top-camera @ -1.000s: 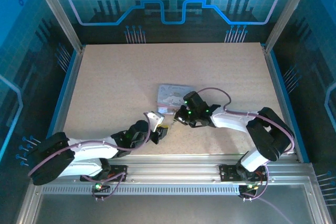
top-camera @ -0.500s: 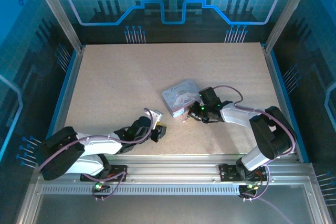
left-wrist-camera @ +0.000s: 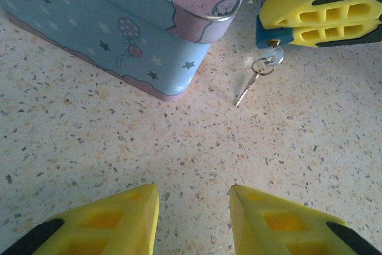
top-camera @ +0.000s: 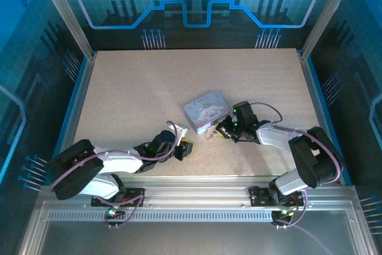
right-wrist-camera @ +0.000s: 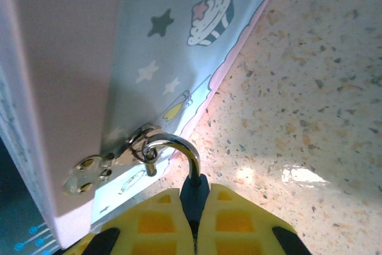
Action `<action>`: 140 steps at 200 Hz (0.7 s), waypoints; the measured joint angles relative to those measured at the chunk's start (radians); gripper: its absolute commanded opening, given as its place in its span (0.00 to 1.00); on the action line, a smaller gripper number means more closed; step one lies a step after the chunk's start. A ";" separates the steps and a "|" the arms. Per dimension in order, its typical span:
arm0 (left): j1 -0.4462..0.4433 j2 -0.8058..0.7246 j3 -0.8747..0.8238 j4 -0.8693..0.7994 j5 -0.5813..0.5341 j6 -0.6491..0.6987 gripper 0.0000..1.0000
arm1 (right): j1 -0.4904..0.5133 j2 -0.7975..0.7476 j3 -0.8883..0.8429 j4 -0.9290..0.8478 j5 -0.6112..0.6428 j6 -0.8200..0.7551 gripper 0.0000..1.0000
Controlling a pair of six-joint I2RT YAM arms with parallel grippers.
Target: Unlock the padlock with the key
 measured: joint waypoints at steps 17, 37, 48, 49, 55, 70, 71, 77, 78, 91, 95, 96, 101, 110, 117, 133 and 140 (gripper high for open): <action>0.001 -0.008 -0.001 0.000 0.000 0.000 0.36 | 0.000 -0.023 0.000 -0.017 0.018 0.026 0.00; 0.001 -0.028 -0.016 0.003 0.000 0.000 0.36 | 0.000 -0.042 0.003 -0.042 0.040 0.044 0.00; 0.001 -0.040 -0.026 0.006 0.000 0.000 0.37 | 0.000 -0.043 0.007 -0.053 0.049 0.055 0.00; 0.001 -0.042 -0.027 0.007 0.000 0.000 0.36 | 0.000 -0.043 0.008 -0.054 0.050 0.055 0.00; 0.001 -0.048 -0.032 0.007 0.000 0.000 0.36 | 0.000 -0.043 0.009 -0.056 0.053 0.061 0.00; 0.001 -0.060 -0.040 0.007 0.000 0.000 0.36 | 0.000 -0.041 0.011 -0.062 0.067 0.080 0.00; 0.001 -0.060 -0.040 0.007 0.000 0.000 0.36 | 0.000 -0.041 0.011 -0.062 0.068 0.081 0.00; 0.001 -0.064 -0.042 0.007 0.000 0.000 0.36 | 0.001 -0.037 0.012 -0.063 0.074 0.088 0.00; 0.001 -0.064 -0.043 0.007 0.000 0.000 0.36 | 0.001 -0.037 0.013 -0.062 0.075 0.089 0.00; 0.001 -0.072 -0.045 0.007 0.000 0.000 0.37 | 0.005 -0.024 0.016 -0.061 0.089 0.100 0.00; 0.001 -0.075 -0.047 0.007 0.000 0.000 0.36 | 0.005 -0.019 0.018 -0.060 0.093 0.104 0.00; 0.001 -0.076 -0.047 0.007 0.000 0.000 0.36 | 0.005 -0.017 0.018 -0.061 0.094 0.105 0.00; 0.001 -0.079 -0.048 0.007 0.000 0.000 0.36 | 0.007 -0.010 0.020 -0.060 0.097 0.108 0.00; 0.001 -0.084 -0.050 0.007 0.000 0.000 0.36 | 0.008 0.003 0.022 -0.053 0.103 0.114 0.00; 0.001 -0.089 -0.053 0.007 -0.001 0.000 0.36 | 0.009 0.012 0.023 -0.047 0.102 0.116 0.00; 0.001 -0.101 -0.060 0.006 -0.001 0.000 0.37 | 0.011 0.022 0.027 -0.037 0.103 0.122 0.00; 0.001 -0.107 -0.062 0.005 -0.001 0.000 0.37 | 0.011 0.022 0.027 -0.037 0.106 0.126 0.00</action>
